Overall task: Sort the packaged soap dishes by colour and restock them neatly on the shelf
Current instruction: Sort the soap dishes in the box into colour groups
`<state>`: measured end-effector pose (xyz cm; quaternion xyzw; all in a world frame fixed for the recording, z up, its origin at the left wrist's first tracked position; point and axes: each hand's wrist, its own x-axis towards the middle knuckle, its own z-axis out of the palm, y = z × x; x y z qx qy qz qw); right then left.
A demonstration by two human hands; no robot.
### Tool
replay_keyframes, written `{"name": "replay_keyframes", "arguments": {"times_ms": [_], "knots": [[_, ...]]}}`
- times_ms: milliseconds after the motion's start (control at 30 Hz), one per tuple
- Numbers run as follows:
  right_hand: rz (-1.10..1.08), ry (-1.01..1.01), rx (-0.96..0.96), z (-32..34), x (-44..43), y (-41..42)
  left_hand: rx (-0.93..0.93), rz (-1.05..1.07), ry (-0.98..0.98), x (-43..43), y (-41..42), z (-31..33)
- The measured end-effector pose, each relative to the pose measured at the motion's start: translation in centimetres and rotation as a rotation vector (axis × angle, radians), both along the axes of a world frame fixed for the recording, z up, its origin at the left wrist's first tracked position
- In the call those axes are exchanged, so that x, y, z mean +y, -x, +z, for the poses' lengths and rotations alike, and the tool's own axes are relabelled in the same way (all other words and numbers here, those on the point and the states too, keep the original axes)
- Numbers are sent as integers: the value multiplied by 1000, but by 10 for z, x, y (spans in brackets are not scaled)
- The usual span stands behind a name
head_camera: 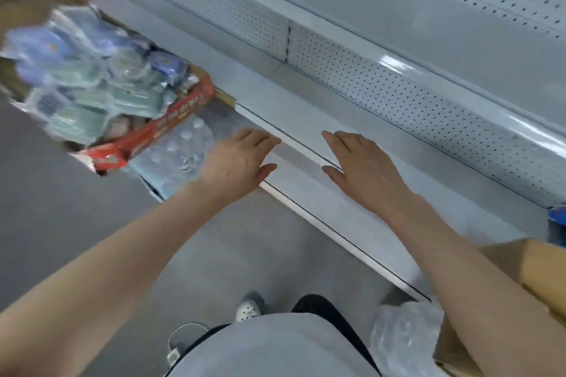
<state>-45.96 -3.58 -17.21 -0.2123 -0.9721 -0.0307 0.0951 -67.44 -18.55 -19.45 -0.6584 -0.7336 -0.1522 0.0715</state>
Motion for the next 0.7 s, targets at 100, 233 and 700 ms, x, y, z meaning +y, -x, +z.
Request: {"name": "replay_keyframes", "arguments": {"times_ms": [100,233,700], "knots": [[92,13,10,3,-9,69,-9,134,10,-36,54,-2],[223,41,28,-5,-18,156,-9,268,-27,-71,118,-6],[341,259,-68,-60,-6,443,-40,481,160,-83,358,-47]]}}
